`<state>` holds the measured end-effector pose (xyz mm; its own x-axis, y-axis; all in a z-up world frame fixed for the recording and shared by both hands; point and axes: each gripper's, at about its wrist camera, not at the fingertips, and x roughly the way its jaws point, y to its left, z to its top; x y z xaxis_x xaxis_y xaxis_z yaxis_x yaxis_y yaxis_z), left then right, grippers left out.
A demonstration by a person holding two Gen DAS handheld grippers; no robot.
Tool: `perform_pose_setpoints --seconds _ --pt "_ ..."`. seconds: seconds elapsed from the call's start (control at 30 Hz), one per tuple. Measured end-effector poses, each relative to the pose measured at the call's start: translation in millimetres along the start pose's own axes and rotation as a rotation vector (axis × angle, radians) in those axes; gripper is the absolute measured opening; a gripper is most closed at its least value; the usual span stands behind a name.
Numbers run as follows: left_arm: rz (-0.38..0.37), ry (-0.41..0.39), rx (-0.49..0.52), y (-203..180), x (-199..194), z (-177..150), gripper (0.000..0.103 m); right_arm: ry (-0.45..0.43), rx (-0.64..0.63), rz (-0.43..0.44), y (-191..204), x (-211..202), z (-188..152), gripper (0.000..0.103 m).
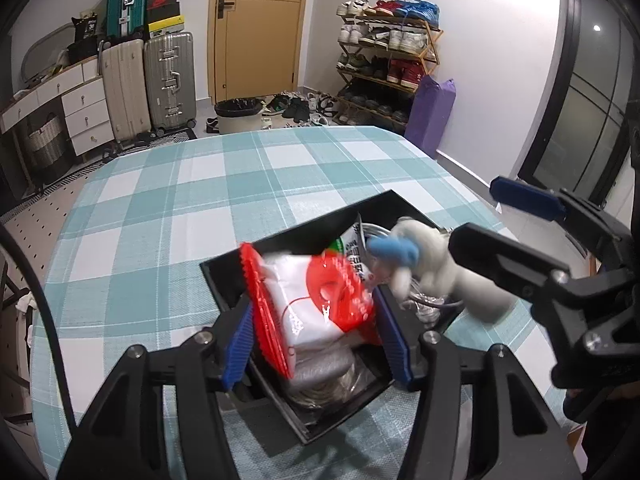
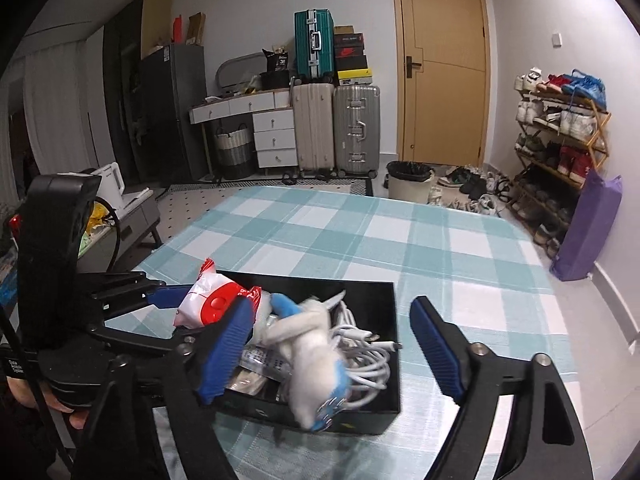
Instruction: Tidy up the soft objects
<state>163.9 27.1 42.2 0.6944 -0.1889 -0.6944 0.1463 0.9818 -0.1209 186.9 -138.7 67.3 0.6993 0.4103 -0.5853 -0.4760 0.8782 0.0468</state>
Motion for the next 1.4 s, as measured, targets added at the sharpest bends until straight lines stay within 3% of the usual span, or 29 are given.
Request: perform_pose_setpoints --seconds 0.1,0.17,0.57,0.87,1.0,1.2,1.37,1.4 --pt "0.002 0.009 0.008 -3.4 1.6 -1.3 0.06 -0.002 0.01 -0.013 -4.5 -4.8 -3.3 0.09" --pt "0.009 0.009 0.012 -4.2 1.3 -2.8 0.07 0.003 0.019 -0.016 -8.1 -6.2 -6.7 0.092" --pt "0.008 0.004 0.026 -6.0 -0.5 -6.5 0.07 0.032 0.053 -0.013 -19.5 -23.1 -28.5 0.092" --pt "-0.008 -0.018 0.012 -9.2 -13.4 -8.7 0.091 0.186 0.035 0.056 4.6 -34.9 -88.5 0.092" --pt "0.003 -0.029 -0.011 -7.2 -21.6 -10.0 0.095 0.243 0.039 0.08 14.5 -24.5 -108.8 0.091" --pt "0.024 -0.051 -0.033 -2.1 -37.0 -19.6 0.096 0.289 -0.015 0.083 31.5 -12.4 -123.0 0.067" --pt "0.036 -0.058 -0.054 3.0 -43.7 -31.2 0.096 0.3 -0.05 0.098 37.4 -12.0 -126.1 0.036" --pt "0.038 -0.056 -0.059 4.3 -44.2 -33.4 0.096 0.296 -0.061 0.096 38.7 -14.0 -126.3 0.036"
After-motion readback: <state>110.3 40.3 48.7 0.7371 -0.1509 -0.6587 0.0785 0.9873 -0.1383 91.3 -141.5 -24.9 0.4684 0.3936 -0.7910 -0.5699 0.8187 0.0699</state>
